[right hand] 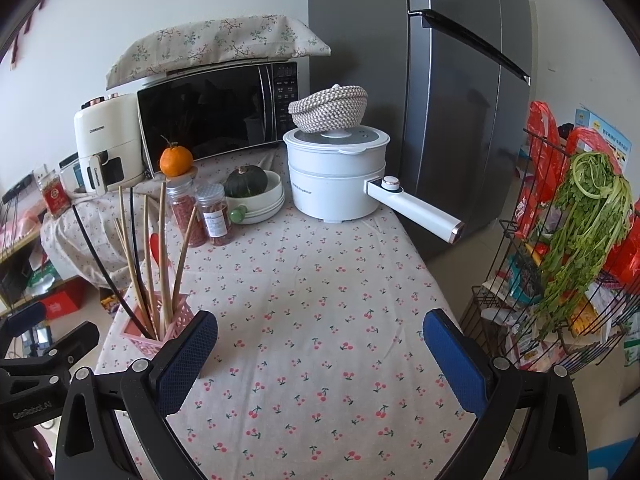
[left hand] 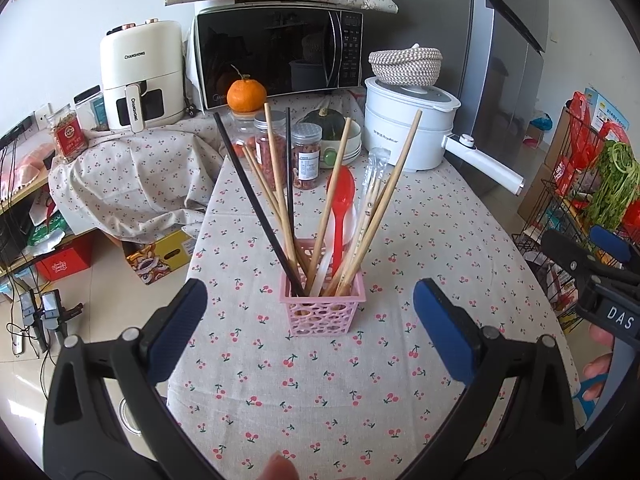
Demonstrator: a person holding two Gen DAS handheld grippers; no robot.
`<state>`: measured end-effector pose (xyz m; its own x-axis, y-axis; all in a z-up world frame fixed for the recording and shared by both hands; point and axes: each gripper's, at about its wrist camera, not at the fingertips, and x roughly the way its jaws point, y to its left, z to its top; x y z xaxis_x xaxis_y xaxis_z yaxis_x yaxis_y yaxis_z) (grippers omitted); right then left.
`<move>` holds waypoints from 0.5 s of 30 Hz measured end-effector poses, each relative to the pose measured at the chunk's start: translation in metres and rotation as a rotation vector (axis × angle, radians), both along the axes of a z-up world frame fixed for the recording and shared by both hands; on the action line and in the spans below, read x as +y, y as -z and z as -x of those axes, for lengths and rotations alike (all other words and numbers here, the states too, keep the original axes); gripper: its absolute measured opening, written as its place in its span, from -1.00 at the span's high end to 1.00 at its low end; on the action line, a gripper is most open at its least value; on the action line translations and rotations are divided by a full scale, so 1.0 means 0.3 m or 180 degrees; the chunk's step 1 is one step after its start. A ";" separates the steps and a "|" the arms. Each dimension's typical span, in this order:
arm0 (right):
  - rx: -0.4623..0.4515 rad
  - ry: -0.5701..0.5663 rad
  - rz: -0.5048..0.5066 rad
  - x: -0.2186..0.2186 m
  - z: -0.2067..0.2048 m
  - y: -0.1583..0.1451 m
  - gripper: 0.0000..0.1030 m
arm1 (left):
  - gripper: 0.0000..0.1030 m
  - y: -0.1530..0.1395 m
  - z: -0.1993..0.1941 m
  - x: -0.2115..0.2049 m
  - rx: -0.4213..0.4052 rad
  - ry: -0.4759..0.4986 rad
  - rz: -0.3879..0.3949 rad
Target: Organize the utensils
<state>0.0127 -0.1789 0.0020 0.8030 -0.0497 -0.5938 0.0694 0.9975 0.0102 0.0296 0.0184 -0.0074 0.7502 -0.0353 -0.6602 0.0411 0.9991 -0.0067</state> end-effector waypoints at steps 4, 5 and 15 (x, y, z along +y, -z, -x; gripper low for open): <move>-0.0050 0.0023 0.0020 -0.003 0.006 -0.008 -1.00 | -0.99 -0.015 0.007 -0.001 -0.0089 -0.0020 -0.0026; -0.0061 0.0030 0.0025 -0.003 0.007 -0.009 -1.00 | -0.99 -0.018 0.009 -0.002 -0.0107 -0.0017 -0.0027; -0.0071 0.0041 0.0048 -0.001 0.006 -0.011 -1.00 | -0.99 -0.038 0.022 -0.011 -0.0192 0.0038 -0.0017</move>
